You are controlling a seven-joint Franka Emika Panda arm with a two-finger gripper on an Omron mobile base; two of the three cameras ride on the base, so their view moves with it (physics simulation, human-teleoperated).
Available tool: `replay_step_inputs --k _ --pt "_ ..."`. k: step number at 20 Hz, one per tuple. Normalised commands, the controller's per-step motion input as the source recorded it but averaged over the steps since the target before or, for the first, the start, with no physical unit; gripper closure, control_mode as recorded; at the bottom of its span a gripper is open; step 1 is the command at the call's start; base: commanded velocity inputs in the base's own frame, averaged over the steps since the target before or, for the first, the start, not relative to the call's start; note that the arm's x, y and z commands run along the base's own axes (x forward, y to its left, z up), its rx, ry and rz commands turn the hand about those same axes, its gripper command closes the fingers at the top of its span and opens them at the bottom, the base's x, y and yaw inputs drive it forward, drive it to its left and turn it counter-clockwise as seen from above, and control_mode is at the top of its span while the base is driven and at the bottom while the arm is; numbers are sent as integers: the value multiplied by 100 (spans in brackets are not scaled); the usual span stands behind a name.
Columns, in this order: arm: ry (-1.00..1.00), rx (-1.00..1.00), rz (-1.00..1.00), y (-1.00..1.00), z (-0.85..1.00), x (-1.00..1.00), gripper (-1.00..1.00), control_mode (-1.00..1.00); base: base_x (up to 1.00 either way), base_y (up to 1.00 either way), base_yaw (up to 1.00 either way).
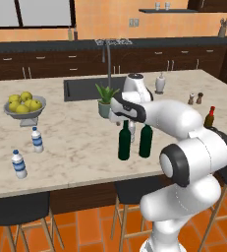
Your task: Move the plastic bottles in the middle to the plastics group, and the glass bottles in the middle to the glass group.
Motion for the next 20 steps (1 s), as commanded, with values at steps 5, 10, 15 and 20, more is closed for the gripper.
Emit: replay_step_inputs --k 5,10,15,20 --pt "0 0 0 0 -11 0 -100 -100 0 0 0" --pt "0 0 0 0 -6 0 -100 -100 0 0 0" --pt "0 0 0 0 -1 1 100 -100 0 0 0" --pt "0 0 0 0 -3 1 100 -100 0 0 0"
